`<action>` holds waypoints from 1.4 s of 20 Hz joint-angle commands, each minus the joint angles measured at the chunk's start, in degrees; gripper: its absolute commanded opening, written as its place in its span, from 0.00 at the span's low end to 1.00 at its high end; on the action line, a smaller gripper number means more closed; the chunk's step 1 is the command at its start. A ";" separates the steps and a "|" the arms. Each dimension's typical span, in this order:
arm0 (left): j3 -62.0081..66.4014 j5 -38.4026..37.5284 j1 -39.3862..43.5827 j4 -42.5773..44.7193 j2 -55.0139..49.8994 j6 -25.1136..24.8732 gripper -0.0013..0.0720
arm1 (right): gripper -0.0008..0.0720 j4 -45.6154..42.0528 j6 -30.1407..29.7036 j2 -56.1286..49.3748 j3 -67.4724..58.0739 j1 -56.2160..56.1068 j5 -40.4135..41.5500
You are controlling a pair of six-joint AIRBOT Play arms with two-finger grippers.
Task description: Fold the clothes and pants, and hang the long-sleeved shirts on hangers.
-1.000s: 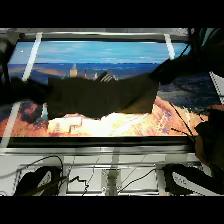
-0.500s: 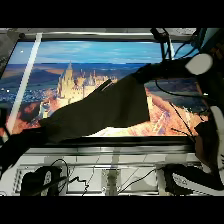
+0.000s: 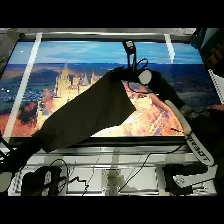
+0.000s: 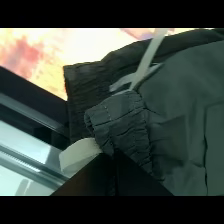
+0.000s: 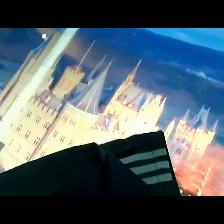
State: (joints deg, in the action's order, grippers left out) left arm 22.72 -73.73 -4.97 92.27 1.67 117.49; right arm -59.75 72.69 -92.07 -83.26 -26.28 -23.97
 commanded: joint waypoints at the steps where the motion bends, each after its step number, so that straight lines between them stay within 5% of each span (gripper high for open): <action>1: -1.81 6.40 -0.02 5.38 0.28 9.20 0.03 | 0.02 0.00 5.29 -3.48 -0.20 -2.03 12.22; 5: -2.12 8.57 -0.02 8.48 -0.35 12.81 0.04 | 0.03 -0.15 5.22 -4.28 -0.79 -2.01 12.28; 6: -2.14 8.61 -0.02 8.46 -0.44 12.83 0.11 | 0.21 -0.31 5.22 -4.24 -0.79 -2.01 11.93; 7: -2.14 8.59 -0.02 8.17 -0.48 12.83 0.37 | 0.67 -0.55 4.72 -4.22 -0.79 -2.01 11.47; 8: -2.14 8.59 -0.02 7.76 -0.48 12.85 0.74 | 0.87 -0.79 3.52 -4.22 -0.79 -1.99 10.88; 9: -2.14 8.59 -0.02 7.58 -0.50 13.16 1.00 | 0.87 -1.40 2.60 -4.15 -0.79 -1.64 9.77; 16: -2.12 8.61 -0.02 7.85 -0.66 13.73 0.98 | 0.85 -1.66 6.38 -4.24 -0.79 12.85 -15.47; 21: -2.12 8.66 -0.02 7.85 -0.63 13.73 0.98 | 0.85 6.19 0.48 -7.32 -0.79 24.61 -37.77; 28: -2.12 12.55 -0.02 7.56 -0.63 13.73 0.98 | 0.85 13.66 -4.37 -16.26 -0.79 21.49 -42.56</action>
State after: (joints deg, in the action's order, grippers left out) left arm 20.62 -63.70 -4.97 100.05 1.06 131.22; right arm -48.49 69.87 -105.19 -84.03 -3.22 -63.18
